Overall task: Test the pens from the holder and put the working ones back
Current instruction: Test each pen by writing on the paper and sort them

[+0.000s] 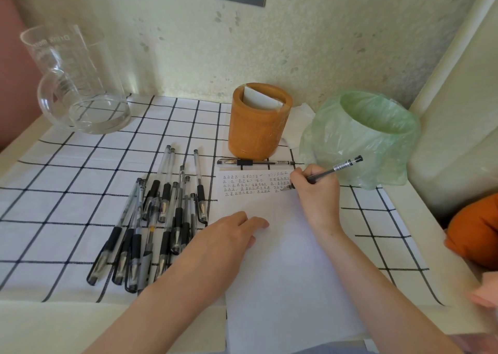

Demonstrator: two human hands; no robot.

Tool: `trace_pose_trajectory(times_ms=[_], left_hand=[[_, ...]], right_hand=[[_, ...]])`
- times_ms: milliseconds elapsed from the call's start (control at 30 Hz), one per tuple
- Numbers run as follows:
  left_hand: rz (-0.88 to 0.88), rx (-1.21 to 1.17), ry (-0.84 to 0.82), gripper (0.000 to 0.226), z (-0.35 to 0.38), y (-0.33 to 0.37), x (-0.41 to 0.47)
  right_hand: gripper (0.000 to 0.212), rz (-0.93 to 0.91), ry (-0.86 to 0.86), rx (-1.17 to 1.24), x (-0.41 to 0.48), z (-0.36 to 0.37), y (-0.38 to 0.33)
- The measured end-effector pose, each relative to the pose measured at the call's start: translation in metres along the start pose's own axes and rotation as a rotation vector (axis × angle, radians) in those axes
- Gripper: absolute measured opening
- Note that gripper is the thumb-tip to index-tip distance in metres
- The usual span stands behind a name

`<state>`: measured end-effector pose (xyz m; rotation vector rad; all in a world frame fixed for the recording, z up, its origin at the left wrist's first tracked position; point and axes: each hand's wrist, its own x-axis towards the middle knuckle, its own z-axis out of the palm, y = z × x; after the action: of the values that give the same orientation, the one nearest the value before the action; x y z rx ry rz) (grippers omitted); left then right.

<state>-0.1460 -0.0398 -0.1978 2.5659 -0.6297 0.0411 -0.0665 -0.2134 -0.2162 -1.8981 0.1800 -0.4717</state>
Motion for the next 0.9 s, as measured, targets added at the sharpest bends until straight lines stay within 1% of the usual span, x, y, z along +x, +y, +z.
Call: trace_pose_trajectory(times_ms=[267, 633, 900], left_hand=[[0.004, 0.030, -0.007, 0.038, 0.0002, 0.0003, 0.0006], [-0.004, 0.027, -0.012, 0.039, 0.0004, 0.0003, 0.0006], [0.000, 0.019, -0.008, 0.038, 0.0003, 0.0005, 0.0000]], right_hand=[[0.031, 0.017, -0.032, 0.020, -0.0003, -0.0006, 0.0004], [0.030, 0.041, -0.020, 0.042, 0.0009, -0.0007, 0.0018], [0.032, 0.000, -0.023, 0.010, 0.0002, 0.0006, 0.0014]])
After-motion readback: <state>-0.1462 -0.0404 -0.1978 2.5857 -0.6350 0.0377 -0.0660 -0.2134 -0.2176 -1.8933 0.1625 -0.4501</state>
